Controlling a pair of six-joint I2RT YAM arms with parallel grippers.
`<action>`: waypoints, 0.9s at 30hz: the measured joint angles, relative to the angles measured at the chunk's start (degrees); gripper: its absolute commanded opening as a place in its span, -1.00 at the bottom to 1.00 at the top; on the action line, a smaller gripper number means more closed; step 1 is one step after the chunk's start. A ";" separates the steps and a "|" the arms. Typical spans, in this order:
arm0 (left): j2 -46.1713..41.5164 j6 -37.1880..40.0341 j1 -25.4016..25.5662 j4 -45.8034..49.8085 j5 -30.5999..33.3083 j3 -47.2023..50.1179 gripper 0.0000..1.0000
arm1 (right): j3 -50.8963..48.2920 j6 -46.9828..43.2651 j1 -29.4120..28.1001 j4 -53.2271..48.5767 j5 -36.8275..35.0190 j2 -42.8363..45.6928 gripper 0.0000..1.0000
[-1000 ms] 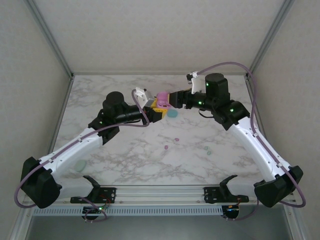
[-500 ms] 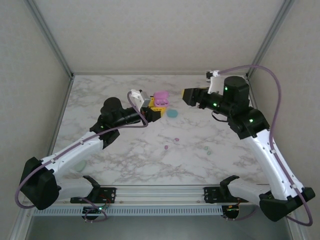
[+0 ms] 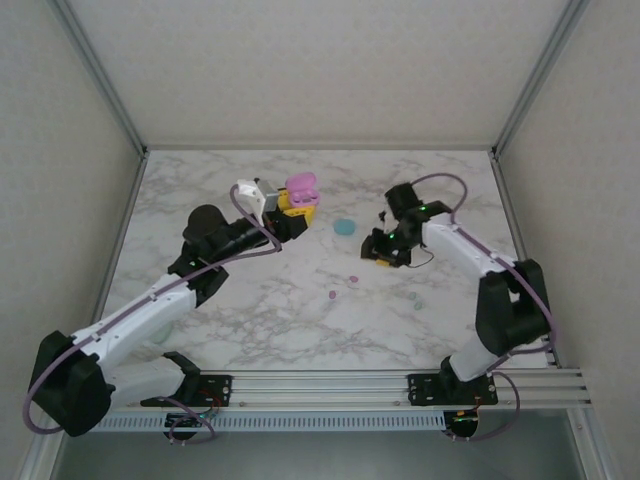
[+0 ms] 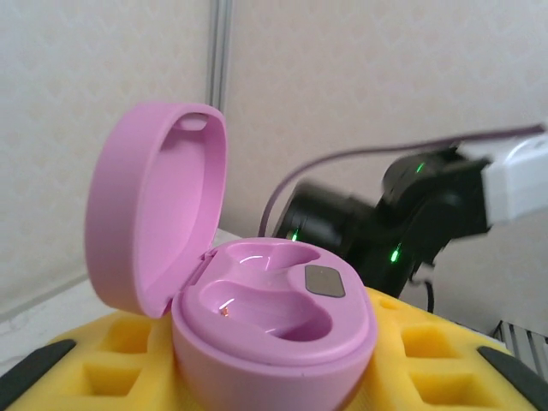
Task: Insert the wireless bluetooth earbuds into the charging case
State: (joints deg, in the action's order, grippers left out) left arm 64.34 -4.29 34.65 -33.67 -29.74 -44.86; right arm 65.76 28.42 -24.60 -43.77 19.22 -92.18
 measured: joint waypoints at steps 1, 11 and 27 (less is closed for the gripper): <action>-0.90 0.07 -0.02 0.15 0.37 0.04 -0.40 | -0.59 1.05 -1.16 0.33 0.13 -0.90 -0.14; -4.26 2.62 -0.02 4.13 2.03 0.37 -0.39 | -3.65 14.21 -6.86 7.54 -0.28 -4.42 0.00; -4.26 3.89 -0.02 6.58 2.01 0.44 -0.39 | -6.19 23.56 -8.72 14.51 -1.70 -7.61 0.07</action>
State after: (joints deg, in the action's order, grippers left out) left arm 60.07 -0.40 34.63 -27.09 -27.73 -44.42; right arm 59.57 51.99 -33.32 -29.26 17.52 -99.79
